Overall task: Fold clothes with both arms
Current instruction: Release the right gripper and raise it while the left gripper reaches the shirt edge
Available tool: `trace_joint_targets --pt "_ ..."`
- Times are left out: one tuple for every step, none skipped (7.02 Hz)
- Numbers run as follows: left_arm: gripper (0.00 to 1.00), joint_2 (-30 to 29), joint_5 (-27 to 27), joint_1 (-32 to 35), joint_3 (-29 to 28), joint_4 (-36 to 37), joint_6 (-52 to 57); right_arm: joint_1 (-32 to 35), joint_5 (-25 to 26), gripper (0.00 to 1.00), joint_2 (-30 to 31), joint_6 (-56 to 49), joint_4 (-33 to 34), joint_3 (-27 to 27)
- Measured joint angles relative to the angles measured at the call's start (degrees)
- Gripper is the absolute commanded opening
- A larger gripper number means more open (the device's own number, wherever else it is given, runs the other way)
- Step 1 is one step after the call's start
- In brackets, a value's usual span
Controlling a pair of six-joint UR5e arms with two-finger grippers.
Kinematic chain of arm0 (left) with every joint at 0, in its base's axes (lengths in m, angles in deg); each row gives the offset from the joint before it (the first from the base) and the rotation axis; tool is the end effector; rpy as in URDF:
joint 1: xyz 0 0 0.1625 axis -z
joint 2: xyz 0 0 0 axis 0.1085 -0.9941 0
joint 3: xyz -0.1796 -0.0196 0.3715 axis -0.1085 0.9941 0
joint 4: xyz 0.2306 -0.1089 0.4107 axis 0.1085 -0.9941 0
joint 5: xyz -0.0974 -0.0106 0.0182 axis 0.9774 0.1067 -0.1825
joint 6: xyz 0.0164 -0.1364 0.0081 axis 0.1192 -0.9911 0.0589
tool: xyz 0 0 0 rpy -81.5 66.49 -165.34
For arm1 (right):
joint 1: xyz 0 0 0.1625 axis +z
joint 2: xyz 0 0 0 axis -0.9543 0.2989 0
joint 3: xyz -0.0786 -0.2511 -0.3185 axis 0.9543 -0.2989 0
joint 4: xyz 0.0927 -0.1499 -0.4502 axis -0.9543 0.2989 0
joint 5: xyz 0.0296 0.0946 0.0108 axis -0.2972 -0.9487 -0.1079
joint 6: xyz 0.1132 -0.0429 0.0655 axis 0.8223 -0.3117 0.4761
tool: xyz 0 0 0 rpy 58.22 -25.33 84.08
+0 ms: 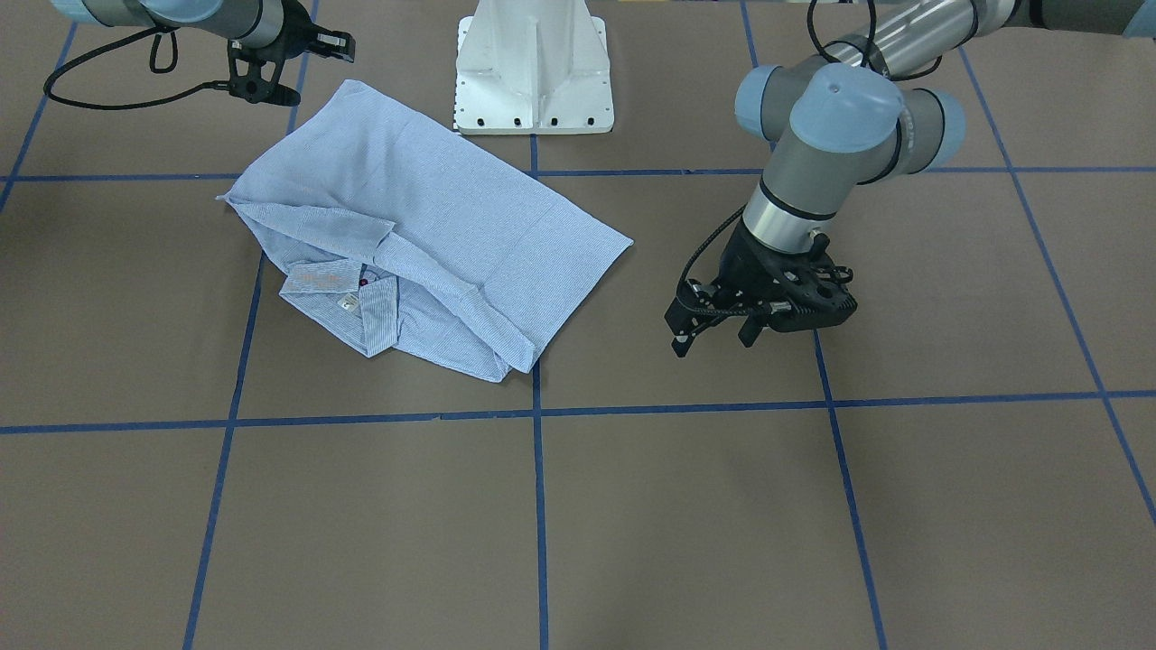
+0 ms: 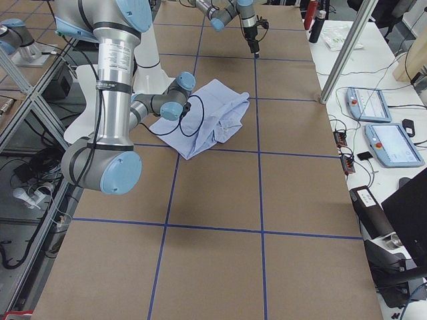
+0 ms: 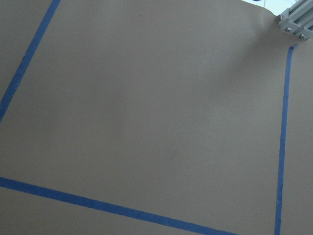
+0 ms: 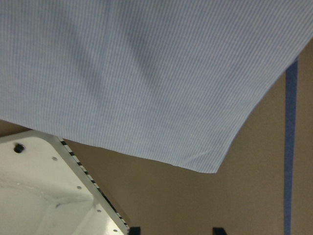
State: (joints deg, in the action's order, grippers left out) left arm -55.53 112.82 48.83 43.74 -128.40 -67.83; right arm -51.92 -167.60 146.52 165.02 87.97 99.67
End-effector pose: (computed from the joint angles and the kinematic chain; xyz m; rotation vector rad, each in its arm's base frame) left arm 0.4833 -0.5634 0.2247 0.1644 1.0436 -0.3529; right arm -0.4539 -0.2029 0.3280 -0.6857 -0.9220 0.0473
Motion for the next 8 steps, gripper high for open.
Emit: trace_joint_targets --pt "0.99 1.1 0.0 -2.6 1.9 -0.1 -2.8 3.5 0.5 1.0 -2.4 -0.3 0.0 -0.8" --pt "0.98 1.5 -0.1 -5.5 3.0 -0.1 -6.3 8.1 0.8 1.0 -5.4 -0.9 0.0 -1.9" --pt "0.94 1.7 -0.3 -8.5 3.5 -0.2 -9.8 13.3 0.9 1.0 -8.2 -2.7 -0.1 -3.0" --pt "0.92 1.6 -1.2 -11.6 3.8 -0.2 -13.1 18.4 1.1 1.0 -10.7 -6.5 -0.1 -3.9" --pt "0.91 1.5 -3.0 -14.7 3.8 -0.2 -15.9 22.0 2.0 1.0 -12.3 -10.9 -0.1 -4.3" --pt "0.89 1.5 -4.6 -16.9 3.6 -0.2 -17.7 24.1 3.7 1.0 -13.4 -14.3 -0.1 -4.4" --pt "0.87 1.7 -5.6 -18.3 3.2 0.0 -18.6 24.8 5.2 1.0 -14.1 -15.8 -0.1 -4.4" --pt "0.87 1.9 -6.3 -19.4 2.8 0.2 -18.9 25.1 6.4 1.0 -14.5 -16.3 -0.1 -4.5"
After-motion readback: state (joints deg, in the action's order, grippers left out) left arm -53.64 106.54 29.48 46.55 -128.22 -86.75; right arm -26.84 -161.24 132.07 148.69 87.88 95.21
